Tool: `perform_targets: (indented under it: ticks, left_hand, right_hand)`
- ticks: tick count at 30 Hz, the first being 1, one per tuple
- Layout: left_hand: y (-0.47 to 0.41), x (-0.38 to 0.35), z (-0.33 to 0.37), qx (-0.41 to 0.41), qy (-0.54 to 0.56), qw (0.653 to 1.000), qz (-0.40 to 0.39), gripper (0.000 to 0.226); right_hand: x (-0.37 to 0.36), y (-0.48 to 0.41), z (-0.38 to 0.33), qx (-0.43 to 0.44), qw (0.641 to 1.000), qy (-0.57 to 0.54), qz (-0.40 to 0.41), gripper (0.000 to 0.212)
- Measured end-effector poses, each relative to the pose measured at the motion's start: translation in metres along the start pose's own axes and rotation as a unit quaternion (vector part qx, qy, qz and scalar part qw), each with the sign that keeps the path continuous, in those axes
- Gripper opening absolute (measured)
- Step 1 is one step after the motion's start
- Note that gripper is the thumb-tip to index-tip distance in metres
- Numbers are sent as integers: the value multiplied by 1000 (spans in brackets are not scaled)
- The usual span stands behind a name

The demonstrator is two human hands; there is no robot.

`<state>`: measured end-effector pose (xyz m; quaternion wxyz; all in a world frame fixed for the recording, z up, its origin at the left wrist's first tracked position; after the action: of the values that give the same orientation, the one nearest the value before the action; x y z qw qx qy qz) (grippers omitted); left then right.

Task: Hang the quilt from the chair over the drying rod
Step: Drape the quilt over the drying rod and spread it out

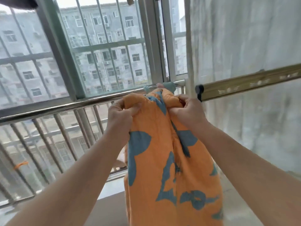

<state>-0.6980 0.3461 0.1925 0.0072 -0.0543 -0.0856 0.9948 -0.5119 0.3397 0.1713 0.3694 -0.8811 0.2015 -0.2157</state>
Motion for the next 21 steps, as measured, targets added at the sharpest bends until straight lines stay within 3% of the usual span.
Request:
perform_targets:
  ticks: [10,21]
  left_hand:
    - [12,-163,-13,50,1,977,-208,11]
    - [14,-396,-21,67,-34,949,-305,9]
  right_hand:
    - [157,39,33,-88,969,165,162,24]
    - [348,31,106,-115,926,263,245,20]
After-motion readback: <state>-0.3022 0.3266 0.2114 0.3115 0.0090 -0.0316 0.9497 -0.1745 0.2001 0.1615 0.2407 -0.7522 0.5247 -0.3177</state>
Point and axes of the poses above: each hand's wrist, its own y-axis away from the middle knuckle, its own x-axis out of the back of the hand, z = x × y, the point moved 1 cm from there along -y, towards the middle knuckle, and after that the axes turned 14 degrees about x, right-handed, at the moved point
